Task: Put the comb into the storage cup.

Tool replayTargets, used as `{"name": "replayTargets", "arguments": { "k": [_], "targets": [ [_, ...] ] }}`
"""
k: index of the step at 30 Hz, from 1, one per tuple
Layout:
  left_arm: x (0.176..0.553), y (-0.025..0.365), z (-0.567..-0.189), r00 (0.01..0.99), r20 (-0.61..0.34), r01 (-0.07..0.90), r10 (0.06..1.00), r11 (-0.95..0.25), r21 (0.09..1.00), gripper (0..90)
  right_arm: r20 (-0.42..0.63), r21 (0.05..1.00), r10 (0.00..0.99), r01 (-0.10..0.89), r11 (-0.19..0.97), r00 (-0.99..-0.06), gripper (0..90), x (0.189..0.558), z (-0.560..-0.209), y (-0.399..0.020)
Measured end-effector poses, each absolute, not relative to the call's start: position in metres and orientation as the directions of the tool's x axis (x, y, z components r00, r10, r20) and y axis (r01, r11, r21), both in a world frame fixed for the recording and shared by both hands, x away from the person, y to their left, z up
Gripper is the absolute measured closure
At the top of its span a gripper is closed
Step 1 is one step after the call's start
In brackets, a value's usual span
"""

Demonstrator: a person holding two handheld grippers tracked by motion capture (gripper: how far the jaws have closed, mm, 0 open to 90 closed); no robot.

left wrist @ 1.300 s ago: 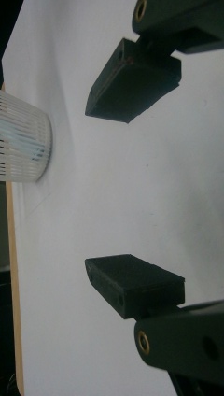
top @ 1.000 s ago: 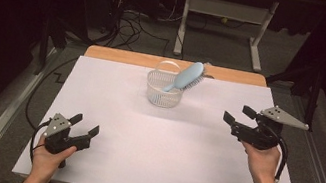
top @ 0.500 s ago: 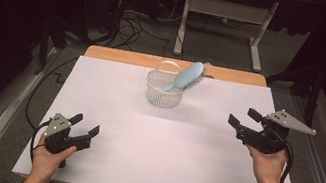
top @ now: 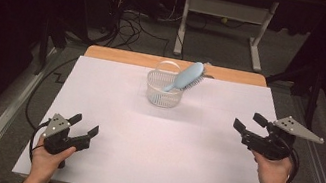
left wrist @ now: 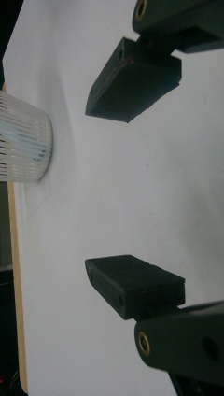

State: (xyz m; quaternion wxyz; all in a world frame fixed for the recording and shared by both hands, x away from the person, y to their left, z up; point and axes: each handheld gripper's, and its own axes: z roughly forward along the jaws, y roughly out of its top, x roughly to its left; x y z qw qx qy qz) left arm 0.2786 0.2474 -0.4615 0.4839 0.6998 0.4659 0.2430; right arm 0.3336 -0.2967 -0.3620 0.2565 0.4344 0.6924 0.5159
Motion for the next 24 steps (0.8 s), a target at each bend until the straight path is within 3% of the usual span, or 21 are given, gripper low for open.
{"name": "replayTargets", "arguments": {
  "k": [24],
  "targets": [
    [0.279, 0.248, -0.462, 0.444, -0.112, 0.42, 0.889, -0.096, 0.903, 23.8, 0.09, 0.951, 0.876, 0.304, 0.066, -0.474, 24.0, 0.316, -0.36, -0.313]
  ]
}}
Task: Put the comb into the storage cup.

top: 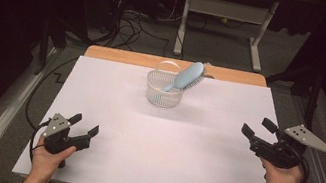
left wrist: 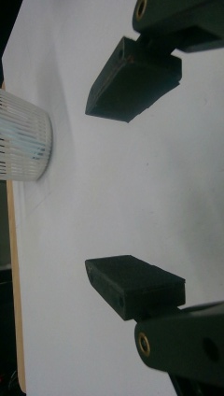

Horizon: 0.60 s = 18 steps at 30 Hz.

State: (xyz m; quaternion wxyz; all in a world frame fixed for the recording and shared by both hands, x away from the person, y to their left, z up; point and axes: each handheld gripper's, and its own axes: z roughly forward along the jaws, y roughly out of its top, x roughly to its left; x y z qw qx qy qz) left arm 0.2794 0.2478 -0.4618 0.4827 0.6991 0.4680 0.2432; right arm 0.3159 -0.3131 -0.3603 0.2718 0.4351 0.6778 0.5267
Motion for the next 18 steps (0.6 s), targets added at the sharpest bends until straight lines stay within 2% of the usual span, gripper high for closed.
{"name": "replayTargets", "arguments": {
  "k": [18],
  "targets": [
    [0.278, 0.25, -0.461, 0.439, -0.098, 0.41, 0.893, -0.102, 0.907, 23.7, 0.086, 0.96, 0.883, 0.277, 0.051, -0.461, 19.7, 0.303, -0.365, -0.318]
  ]
}}
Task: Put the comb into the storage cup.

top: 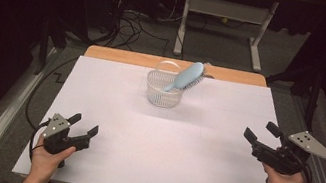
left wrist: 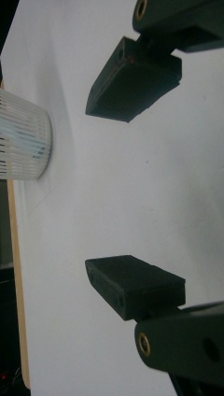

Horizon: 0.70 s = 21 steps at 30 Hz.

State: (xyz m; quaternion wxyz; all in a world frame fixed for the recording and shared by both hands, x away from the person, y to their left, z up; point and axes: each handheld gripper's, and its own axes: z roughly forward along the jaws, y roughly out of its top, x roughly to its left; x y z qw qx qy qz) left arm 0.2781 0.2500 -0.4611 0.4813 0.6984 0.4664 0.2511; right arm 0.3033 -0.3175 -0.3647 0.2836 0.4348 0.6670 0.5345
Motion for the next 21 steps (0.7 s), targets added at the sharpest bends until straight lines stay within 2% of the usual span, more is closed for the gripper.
{"name": "replayTargets", "arguments": {
  "k": [7, 11, 21],
  "targets": [
    [0.279, 0.25, -0.461, 0.444, -0.099, 0.41, 0.891, -0.103, 0.906, 23.7, 0.097, 0.957, 0.882, 0.287, 0.045, -0.461, 19.4, 0.298, -0.373, -0.32],
    [0.279, 0.249, -0.462, 0.452, -0.098, 0.411, 0.887, -0.109, 0.905, 23.7, 0.071, 0.966, 0.887, 0.252, 0.053, -0.457, 21.0, 0.289, -0.377, -0.317],
    [0.279, 0.249, -0.462, 0.451, -0.101, 0.414, 0.887, -0.108, 0.904, 23.7, 0.101, 0.959, 0.874, 0.28, 0.041, -0.475, 20.6, 0.284, -0.388, -0.315]
  ]
}}
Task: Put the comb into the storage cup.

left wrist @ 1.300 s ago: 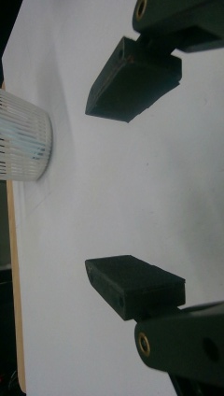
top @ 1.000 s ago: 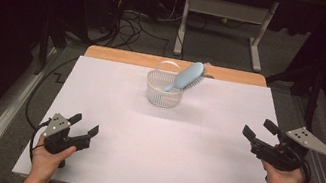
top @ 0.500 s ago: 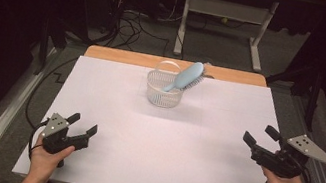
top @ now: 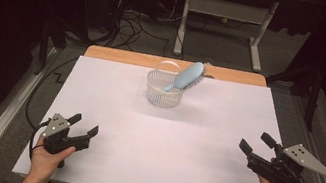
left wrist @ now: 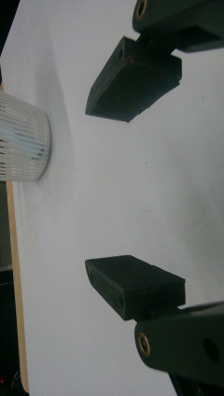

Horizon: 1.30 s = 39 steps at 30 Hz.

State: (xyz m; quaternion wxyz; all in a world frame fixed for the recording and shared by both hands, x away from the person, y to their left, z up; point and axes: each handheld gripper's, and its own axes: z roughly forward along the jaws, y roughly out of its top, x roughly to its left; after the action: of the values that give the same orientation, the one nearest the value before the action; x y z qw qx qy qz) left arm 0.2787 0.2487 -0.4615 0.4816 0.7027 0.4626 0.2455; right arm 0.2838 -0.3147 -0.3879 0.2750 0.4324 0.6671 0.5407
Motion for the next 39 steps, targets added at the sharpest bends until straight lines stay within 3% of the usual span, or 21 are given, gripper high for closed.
{"name": "replayTargets", "arguments": {
  "k": [39],
  "targets": [
    [0.279, 0.248, -0.461, 0.447, -0.131, 0.431, 0.885, -0.085, 0.898, 23.3, 0.133, 0.937, 0.873, 0.347, 0.044, -0.47, 20.1, 0.276, -0.422, -0.307]
  ]
}}
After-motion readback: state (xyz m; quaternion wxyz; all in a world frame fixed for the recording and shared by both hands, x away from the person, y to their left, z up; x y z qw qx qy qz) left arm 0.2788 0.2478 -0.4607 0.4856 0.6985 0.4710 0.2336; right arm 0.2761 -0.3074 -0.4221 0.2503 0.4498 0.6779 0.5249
